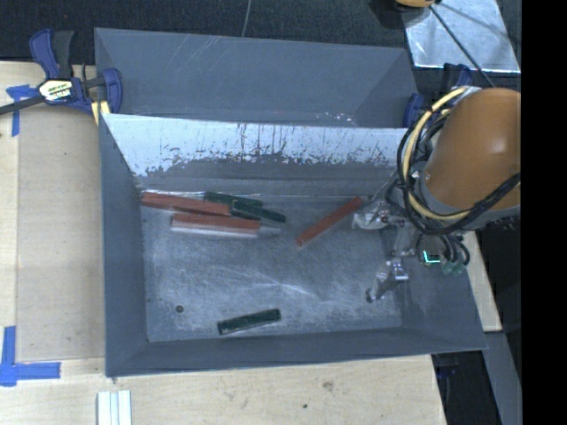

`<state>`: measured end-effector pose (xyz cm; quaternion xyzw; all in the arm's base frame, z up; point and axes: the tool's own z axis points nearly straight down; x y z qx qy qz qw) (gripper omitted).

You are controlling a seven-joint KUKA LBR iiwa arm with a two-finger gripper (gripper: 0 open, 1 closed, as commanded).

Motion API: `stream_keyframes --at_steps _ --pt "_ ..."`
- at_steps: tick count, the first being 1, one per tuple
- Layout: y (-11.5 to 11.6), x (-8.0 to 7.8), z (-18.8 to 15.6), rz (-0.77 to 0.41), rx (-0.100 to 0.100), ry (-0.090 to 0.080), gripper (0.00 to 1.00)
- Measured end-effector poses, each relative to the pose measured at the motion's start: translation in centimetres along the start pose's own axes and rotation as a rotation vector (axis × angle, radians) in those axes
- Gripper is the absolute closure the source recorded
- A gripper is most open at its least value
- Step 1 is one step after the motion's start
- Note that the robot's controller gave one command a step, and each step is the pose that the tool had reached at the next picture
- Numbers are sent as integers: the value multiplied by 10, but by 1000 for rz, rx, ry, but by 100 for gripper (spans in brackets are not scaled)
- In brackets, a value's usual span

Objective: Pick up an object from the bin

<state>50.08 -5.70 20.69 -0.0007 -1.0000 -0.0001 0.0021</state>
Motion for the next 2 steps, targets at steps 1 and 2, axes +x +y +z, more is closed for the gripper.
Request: stream_keyframes --at_steps 1,2 --pt "0 -2 -3 -1 1 -7 0" --pt "22 -37 45 -27 2 -15 0"
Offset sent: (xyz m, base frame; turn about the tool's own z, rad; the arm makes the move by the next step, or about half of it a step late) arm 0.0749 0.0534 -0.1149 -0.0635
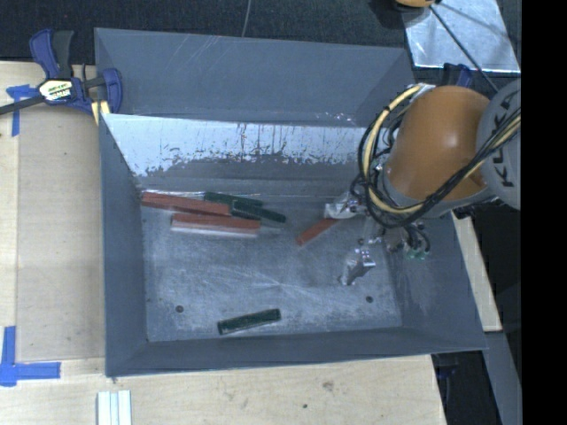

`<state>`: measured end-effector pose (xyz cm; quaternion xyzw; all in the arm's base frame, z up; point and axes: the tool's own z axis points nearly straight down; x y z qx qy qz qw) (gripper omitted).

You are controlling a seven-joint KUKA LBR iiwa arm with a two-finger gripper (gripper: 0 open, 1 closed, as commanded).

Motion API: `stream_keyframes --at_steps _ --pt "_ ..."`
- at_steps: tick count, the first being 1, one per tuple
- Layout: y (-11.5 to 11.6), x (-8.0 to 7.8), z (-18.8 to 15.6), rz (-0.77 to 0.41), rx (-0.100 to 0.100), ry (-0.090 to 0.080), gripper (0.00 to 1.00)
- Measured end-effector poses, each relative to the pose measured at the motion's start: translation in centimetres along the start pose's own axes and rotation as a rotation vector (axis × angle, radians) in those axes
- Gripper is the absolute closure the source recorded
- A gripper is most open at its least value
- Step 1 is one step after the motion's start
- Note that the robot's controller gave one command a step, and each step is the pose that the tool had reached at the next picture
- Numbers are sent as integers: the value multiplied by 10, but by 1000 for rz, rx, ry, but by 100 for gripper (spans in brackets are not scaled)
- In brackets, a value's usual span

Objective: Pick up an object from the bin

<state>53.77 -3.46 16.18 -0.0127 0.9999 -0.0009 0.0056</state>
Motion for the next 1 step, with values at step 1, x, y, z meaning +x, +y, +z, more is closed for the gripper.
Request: stream_keyframes --at_steps 1 --pt "26 0 63 -65 -2 4 0"
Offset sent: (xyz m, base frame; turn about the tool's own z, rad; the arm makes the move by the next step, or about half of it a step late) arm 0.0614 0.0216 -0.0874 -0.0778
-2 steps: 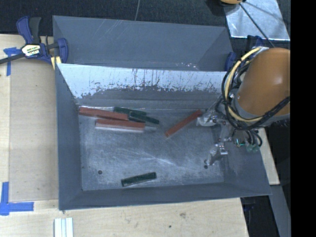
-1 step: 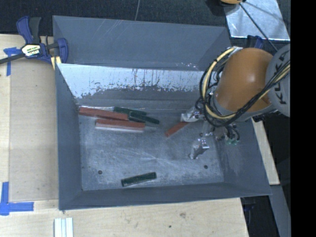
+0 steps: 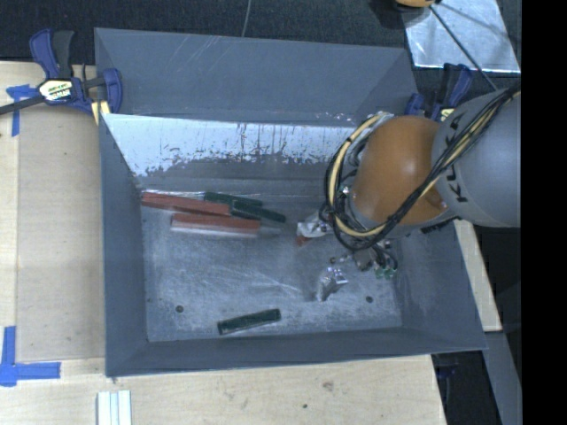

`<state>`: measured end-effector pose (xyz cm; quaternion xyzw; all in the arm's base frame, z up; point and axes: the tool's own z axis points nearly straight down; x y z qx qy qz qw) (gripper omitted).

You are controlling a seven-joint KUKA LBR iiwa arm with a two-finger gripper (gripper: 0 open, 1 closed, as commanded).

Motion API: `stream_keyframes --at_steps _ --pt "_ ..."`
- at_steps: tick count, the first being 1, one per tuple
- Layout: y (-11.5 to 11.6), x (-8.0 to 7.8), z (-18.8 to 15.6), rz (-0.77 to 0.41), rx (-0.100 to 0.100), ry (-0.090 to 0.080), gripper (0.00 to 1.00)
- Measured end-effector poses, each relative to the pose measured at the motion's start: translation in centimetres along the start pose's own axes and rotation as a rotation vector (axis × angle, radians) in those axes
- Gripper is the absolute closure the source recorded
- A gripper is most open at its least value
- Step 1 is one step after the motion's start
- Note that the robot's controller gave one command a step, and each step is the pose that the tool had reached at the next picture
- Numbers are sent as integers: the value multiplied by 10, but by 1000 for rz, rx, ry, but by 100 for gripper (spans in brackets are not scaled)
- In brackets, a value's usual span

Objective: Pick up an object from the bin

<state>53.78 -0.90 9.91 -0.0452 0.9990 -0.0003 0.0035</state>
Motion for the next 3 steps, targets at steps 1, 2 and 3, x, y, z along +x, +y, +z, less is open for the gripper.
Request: stream_keyframes --at_steps 1,2,3 --pt "-4 -41 22 -14 -1 -1 0" --pt "39 -18 -7 -38 1 6 0" --pt "76 -6 -17 -76 -4 6 0"
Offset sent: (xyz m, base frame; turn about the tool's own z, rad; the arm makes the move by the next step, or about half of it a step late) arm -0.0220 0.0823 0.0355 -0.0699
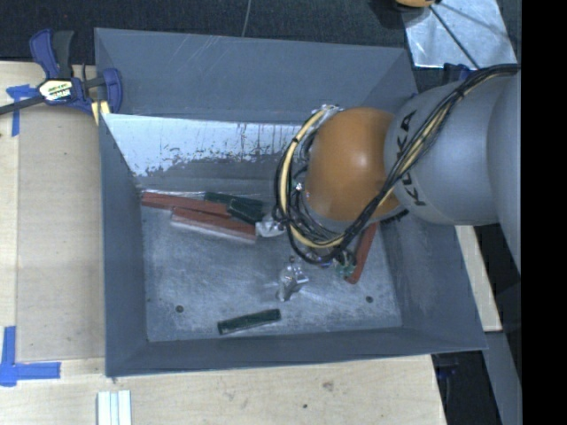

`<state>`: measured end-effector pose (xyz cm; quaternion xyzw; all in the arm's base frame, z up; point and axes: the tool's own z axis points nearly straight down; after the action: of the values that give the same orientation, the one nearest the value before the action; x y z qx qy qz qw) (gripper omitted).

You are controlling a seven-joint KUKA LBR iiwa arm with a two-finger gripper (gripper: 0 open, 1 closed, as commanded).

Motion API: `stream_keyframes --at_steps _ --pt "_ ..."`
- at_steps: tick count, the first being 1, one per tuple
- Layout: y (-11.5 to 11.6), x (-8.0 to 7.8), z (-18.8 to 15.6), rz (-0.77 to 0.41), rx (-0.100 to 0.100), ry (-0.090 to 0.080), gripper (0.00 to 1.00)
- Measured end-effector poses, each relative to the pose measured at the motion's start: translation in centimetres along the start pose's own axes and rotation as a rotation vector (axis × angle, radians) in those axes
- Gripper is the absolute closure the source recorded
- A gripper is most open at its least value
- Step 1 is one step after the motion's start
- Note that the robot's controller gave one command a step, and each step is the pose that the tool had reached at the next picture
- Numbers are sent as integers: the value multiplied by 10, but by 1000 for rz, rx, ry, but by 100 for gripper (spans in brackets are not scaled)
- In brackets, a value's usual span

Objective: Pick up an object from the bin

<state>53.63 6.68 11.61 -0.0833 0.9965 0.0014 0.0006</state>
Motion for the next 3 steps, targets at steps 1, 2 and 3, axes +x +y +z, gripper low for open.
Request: stream_keyframes --at_steps 1,2,3 --pt "12 -58 36 -144 3 -12 100" --pt "12 -55 39 -145 3 -2 0" --pt "12 -55 39 -145 3 -1 0"
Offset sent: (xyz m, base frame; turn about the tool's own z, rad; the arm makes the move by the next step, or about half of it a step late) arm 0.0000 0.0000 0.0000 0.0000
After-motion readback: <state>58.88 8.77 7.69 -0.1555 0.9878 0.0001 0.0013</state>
